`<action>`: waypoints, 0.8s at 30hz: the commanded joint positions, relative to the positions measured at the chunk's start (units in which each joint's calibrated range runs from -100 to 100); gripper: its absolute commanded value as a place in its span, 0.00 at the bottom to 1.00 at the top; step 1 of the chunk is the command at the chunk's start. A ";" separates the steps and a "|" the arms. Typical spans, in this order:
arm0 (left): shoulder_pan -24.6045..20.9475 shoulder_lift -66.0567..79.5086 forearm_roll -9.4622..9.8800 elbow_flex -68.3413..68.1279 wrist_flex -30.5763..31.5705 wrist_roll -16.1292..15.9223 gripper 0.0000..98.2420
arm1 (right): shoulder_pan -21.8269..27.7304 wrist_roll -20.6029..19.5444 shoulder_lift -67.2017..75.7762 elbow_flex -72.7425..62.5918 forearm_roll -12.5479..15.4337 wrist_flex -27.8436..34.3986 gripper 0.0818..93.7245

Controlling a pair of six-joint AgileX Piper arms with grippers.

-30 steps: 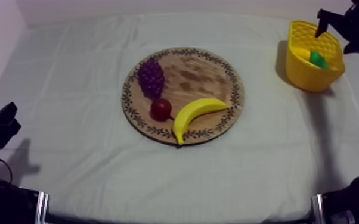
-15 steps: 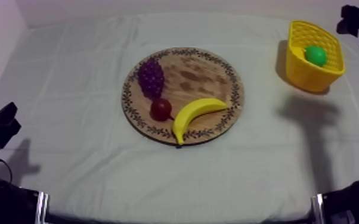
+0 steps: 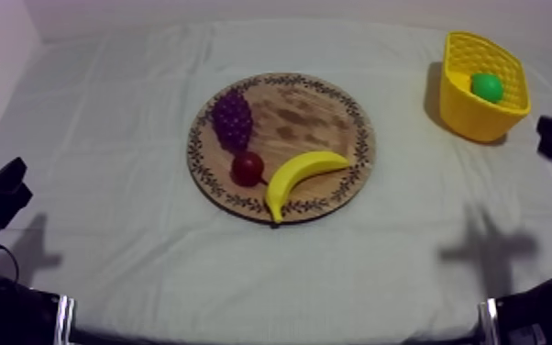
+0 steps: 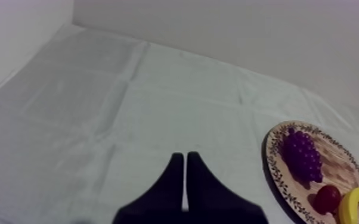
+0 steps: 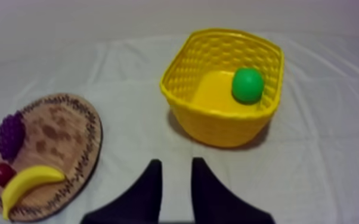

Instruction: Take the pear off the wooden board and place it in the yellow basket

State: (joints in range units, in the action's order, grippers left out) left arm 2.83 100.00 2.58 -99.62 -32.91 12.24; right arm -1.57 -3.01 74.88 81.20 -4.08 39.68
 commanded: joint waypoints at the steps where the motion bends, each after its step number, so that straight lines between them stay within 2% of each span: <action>1: 0.03 0.00 -0.02 -0.05 0.01 0.00 0.00 | 0.06 0.92 7.29 11.60 0.18 -1.00 0.10; 7: 0.03 0.00 -0.02 -0.05 0.01 0.00 0.00 | 0.64 1.64 13.19 16.98 1.13 0.01 0.04; 13: 0.03 0.00 -0.02 -0.05 0.01 0.00 0.00 | 2.84 2.18 17.36 17.80 2.72 0.56 0.02; 17: 0.03 0.00 -0.02 -0.05 0.01 -0.02 0.00 | 5.25 5.08 20.00 18.34 4.42 -0.86 0.01; 24: 0.03 0.00 -0.02 -0.05 0.01 -0.02 0.00 | 6.92 12.15 20.80 18.56 5.02 -1.62 0.00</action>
State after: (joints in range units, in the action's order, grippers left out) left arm 2.83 100.00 2.58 -99.62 -32.91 12.24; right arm 5.33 6.51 95.68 99.73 0.98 38.03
